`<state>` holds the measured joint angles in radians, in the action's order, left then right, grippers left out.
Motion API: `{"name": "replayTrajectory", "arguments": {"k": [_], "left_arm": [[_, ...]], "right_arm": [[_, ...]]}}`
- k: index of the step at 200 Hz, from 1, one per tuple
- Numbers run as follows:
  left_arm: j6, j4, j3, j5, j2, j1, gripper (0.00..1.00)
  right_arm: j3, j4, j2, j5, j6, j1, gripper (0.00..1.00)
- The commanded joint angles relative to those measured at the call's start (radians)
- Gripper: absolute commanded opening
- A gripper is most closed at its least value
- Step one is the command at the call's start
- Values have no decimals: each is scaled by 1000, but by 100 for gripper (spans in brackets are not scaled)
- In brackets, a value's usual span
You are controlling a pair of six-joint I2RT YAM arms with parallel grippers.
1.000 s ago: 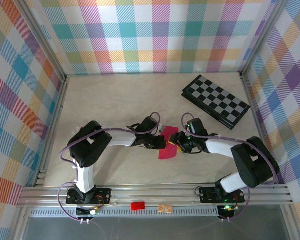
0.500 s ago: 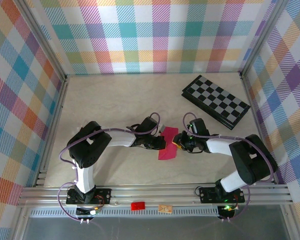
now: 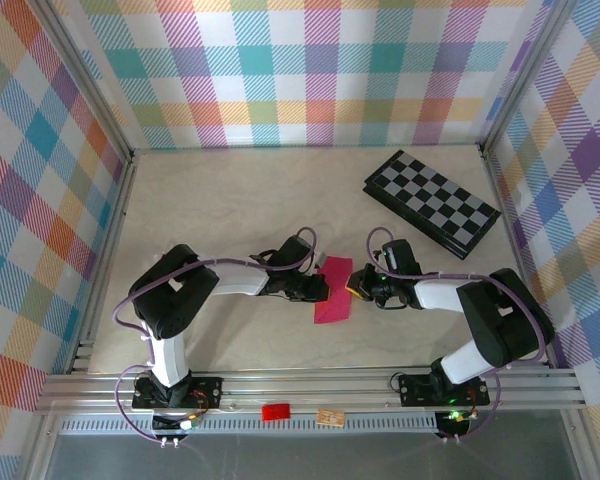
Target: Fold a paper plane with a square sheet of paper (pick it up from the middle)
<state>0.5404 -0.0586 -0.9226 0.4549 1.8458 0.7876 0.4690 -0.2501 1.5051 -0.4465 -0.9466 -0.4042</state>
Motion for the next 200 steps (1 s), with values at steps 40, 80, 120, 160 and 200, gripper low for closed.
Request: {"name": "replayTrajectory", "arguments": {"k": [40,80,120,160,200], "left_arm": [[113,-197,123,74,-128,-39,20],[120,-219,149,87,-195,-57,23],[42,-88,159,-47,-336,-66,24],[-36,66,184,-278,-486,-82,29],[-37,104,241,-466,-612,-96,42]], "right_arm": [[18,98,-134,-38,151,6,10],[51,222,-210,-1,217,7,9],[151,480,-325,162,327,0,9],[345,806,-367,491,447,-101,9],[568,1087,-208,883,486,-258,6]]}}
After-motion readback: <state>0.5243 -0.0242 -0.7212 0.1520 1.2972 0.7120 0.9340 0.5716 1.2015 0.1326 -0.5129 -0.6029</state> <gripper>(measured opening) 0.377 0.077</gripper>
